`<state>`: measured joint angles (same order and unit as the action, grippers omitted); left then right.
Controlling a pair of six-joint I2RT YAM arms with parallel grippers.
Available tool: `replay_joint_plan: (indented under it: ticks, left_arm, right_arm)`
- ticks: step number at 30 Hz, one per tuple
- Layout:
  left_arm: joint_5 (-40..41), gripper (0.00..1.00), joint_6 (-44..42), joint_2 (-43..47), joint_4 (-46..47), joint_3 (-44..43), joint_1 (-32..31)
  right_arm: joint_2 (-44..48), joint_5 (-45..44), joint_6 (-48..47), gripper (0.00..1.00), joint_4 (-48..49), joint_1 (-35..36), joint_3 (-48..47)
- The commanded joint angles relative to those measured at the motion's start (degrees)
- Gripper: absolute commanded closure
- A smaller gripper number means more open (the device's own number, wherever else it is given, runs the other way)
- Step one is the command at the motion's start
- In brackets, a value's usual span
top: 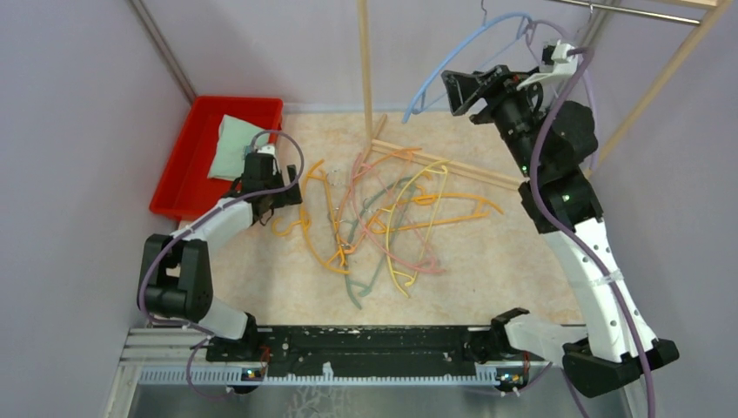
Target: Organize the hangers
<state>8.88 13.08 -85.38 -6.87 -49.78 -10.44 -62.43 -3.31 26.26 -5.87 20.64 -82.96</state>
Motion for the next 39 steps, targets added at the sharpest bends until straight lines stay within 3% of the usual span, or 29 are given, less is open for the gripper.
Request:
replay_joint_plan:
  ticks: [1,4,7,11,16,29,33,39]
  left_arm:
    - [-2.0,0.00,1.3,-2.3,1.2,-3.7,0.4]
    - [-2.7,0.00,2.3,-3.6,1.2,-4.8,0.4]
    - [-3.2,0.00,3.1,-4.2,1.3,-5.1,0.4]
    - [-3.1,0.00,3.0,-4.7,1.6,-4.3,0.4]
    - [-2.7,0.00,3.1,-4.6,1.7,-3.3,0.4]
    - [-2.1,0.00,3.4,-2.9,1.5,0.3,0.4]
    - [-2.5,0.00,3.6,-2.6,1.5,1.0,0.4]
    - [-2.7,0.00,4.0,-2.0,1.4,1.4,0.4]
  right_arm:
    - [-3.9,18.3,-7.8,0.30,-2.8,1.6,-10.0]
    - [-11.0,27.9,-9.0,0.34,-10.7,3.4,-16.6]
    - [-17.6,31.7,-13.0,0.36,-19.6,8.2,-19.7]
    - [-26.8,31.2,-19.5,0.41,-31.4,16.3,-23.0]
    - [-34.6,26.8,-26.4,0.46,-37.5,23.1,-17.8]
    - [-34.7,20.7,-24.6,0.54,-25.7,25.8,15.0]
    - [-34.4,17.0,-23.4,0.55,-23.5,25.8,18.2]
    - [-28.9,16.5,-23.1,0.57,-27.5,25.8,14.7]
